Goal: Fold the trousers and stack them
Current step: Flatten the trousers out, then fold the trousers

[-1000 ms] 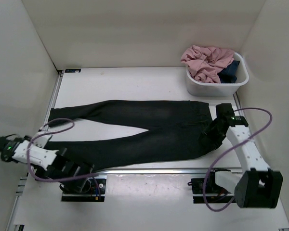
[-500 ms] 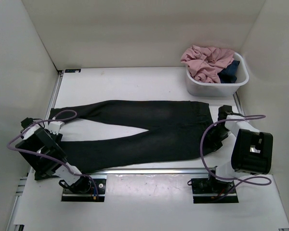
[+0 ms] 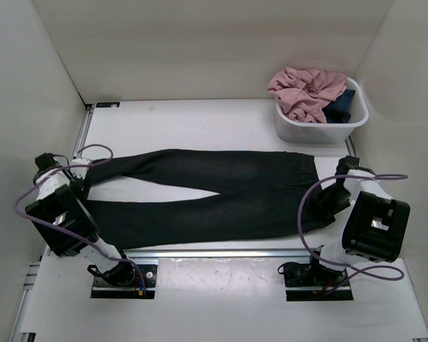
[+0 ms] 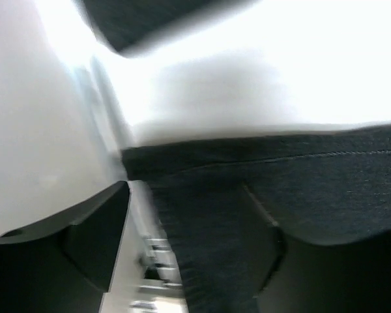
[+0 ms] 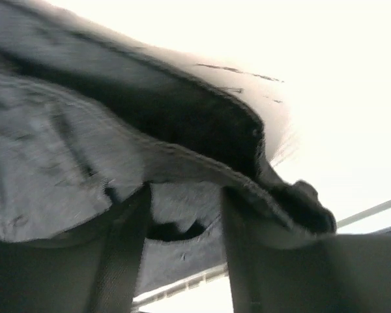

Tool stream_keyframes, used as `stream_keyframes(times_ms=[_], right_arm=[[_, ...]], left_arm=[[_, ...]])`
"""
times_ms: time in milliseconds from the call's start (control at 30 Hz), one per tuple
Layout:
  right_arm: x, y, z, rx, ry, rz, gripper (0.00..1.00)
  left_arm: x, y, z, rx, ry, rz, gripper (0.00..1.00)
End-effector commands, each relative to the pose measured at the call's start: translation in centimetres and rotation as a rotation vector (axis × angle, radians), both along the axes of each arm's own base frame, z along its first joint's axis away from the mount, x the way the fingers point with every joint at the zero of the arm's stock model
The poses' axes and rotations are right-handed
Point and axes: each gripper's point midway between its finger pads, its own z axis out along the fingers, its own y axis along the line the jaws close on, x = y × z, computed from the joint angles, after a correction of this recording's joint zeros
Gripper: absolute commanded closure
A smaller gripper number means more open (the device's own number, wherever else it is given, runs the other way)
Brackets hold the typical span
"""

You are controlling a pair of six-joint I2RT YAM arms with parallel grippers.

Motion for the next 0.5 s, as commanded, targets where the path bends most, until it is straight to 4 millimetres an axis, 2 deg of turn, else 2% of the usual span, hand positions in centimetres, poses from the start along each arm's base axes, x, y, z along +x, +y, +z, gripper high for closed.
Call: stream_keyframes(times_ms=[0,33,67,100,167,200,233,267,300,333,367,467], right_arm=[[0.9,-1.5,2.9,-0.059,-0.006,0.124,0.46],[1.4,-1.7,3.9,-0.069,-0.029,0.137,0.43],[2.9,-1.9,5.7,-0.075,-0.08,0.162,0.41],[3.2,-1.8,6.6,-0.077,-0.085,0.181,0.38],[5.0,-2.4,8.4,-0.097,-0.132,0.194,0.37],[6.6,-2.8,9.9,-0.114,-0.175,0.202,0.37],[7.5,-2.9,10.3,-0.108,-0.189,0.203,0.37],[8.4,-2.9,9.7,-0.09,-0.171,0.205,0.36],[9.3,-2.7,9.7,-0.065,-0.178,0.209,0.36],[10.9,-2.6,10.5,-0.064,-0.209,0.221,0.34],[11.7,-2.4,9.6,-0.052,-0.182,0.232,0.34],[14.6,-1.7,9.2,-0.053,-0.198,0.261,0.32]], left_arm=[[3.0,0.6,5.9,0.041,-0.142,-0.021,0.21],[3.2,0.8,6.6,0.046,-0.148,-0.022,0.19],[3.2,1.3,7.4,0.072,-0.142,-0.02,0.19],[4.0,2.2,8.7,0.104,-0.162,-0.014,0.19],[4.9,2.1,8.9,0.11,-0.156,-0.031,0.19],[5.4,1.9,8.4,0.107,-0.141,-0.059,0.19],[5.8,1.5,8.0,0.103,-0.13,-0.083,0.19],[6.1,1.1,7.6,0.105,-0.112,-0.109,0.19],[6.7,-0.2,6.2,0.088,-0.079,-0.15,0.18],[6.7,-1.0,5.2,0.076,-0.049,-0.17,0.18],[7.1,-1.4,4.5,0.083,-0.036,-0.185,0.16],[8.7,-1.6,2.4,0.134,-0.01,-0.189,0.16]])
